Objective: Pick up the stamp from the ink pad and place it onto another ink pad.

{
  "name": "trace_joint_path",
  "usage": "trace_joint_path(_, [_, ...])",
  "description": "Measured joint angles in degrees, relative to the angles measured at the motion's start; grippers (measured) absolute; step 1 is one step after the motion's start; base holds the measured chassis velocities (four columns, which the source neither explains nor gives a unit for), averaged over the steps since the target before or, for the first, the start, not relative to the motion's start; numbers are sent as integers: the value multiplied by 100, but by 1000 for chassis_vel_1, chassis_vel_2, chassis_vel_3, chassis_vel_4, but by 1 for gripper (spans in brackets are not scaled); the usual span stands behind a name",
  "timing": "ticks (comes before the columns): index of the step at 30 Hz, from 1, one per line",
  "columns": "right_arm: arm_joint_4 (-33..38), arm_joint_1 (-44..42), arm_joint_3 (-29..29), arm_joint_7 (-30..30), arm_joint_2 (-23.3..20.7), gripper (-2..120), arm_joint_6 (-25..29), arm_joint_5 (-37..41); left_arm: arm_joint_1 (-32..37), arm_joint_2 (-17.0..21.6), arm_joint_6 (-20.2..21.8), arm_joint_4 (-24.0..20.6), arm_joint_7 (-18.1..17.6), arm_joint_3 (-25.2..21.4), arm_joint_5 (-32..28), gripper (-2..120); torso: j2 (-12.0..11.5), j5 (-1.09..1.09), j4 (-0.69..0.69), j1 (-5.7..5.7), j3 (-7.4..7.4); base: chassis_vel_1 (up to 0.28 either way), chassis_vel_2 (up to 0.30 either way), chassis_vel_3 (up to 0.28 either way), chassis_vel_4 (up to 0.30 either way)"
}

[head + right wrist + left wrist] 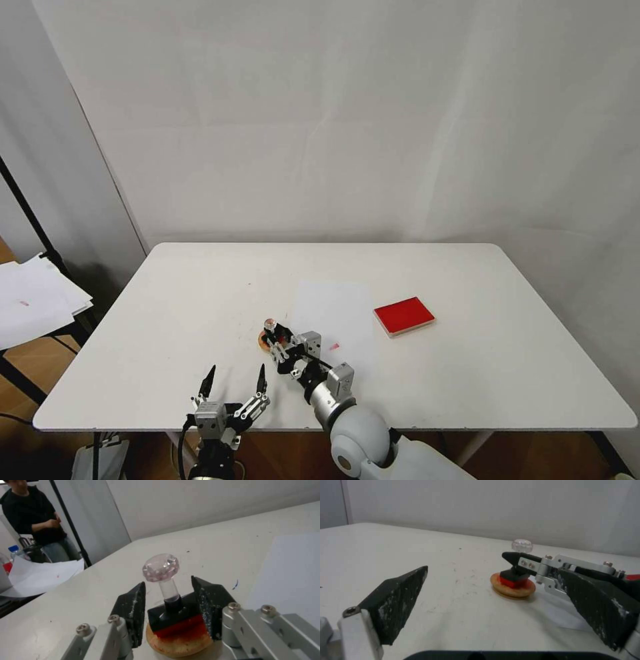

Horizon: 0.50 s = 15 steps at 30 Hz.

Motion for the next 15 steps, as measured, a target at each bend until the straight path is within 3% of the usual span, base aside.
trace_joint_path(15, [179, -14, 102, 63, -50, 95, -83, 8, 0, 0, 0, 0, 0, 0, 0, 102, 0, 0, 0, 0, 0, 0, 0, 0, 0])
